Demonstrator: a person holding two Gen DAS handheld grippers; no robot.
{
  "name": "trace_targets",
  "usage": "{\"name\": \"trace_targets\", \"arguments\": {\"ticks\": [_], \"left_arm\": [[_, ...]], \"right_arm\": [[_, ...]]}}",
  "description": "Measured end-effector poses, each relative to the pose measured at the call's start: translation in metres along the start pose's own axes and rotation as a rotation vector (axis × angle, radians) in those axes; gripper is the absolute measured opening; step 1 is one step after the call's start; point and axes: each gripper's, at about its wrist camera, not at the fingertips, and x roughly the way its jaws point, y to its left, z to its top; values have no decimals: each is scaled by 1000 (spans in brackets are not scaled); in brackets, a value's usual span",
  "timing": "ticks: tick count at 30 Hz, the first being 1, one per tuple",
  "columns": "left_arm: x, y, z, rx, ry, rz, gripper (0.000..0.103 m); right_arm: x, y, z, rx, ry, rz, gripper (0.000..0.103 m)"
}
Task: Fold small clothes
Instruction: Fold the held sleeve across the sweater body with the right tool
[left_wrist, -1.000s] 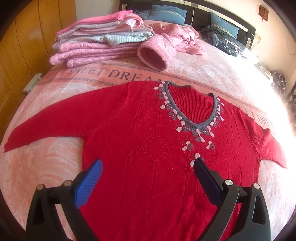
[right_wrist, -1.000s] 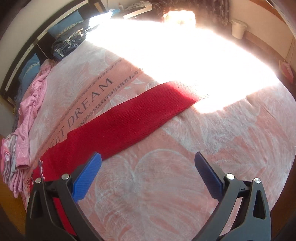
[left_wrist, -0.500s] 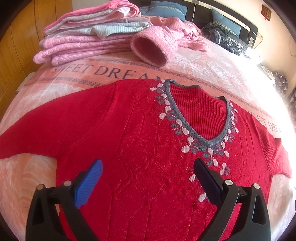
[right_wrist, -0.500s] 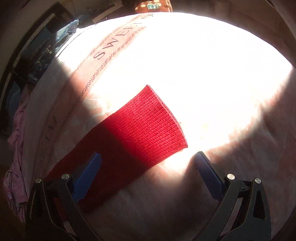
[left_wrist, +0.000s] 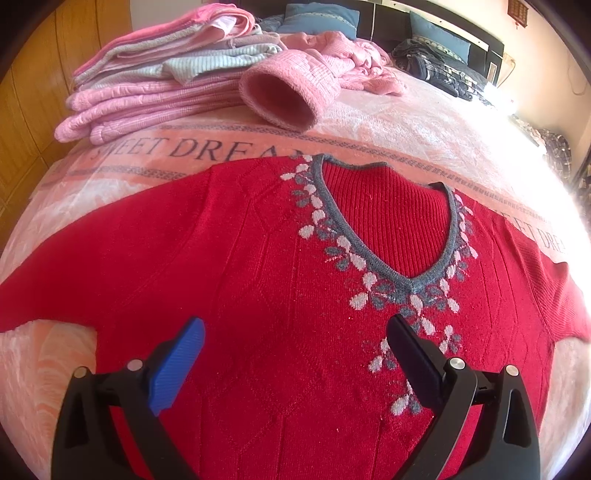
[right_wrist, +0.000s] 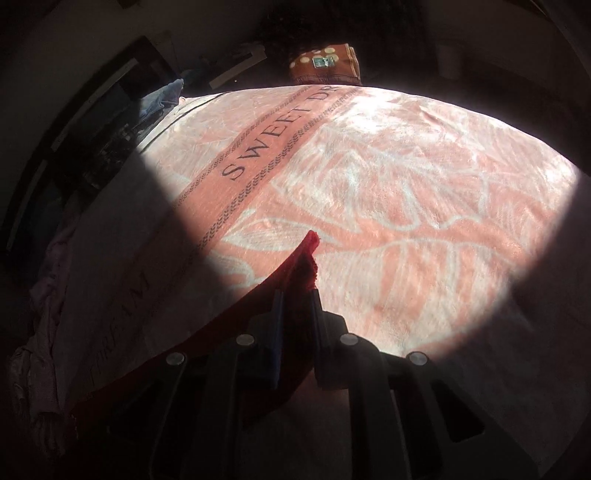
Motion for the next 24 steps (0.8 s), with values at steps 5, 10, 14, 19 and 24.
{"name": "trace_targets", "arguments": {"ticks": [5,10,14,19,24], "left_arm": [[-1,21,8,-37,-10,26,99],[3,47,14,-83,0,59,99],[3,60,16,-112,9,57,99],[0,59,17,-92,12,24,99],[-4,53,18,-90,19,-22,99]], "right_arm": [[-23,74,-20,-204,-3,53,12],[-40,160,-59,-373,21,124,11],[-59,226,-90,-463,36,215,11],[-70,303,-146,-586,100,334,11],[-69,371,-216,-697,196,431,11]]}}
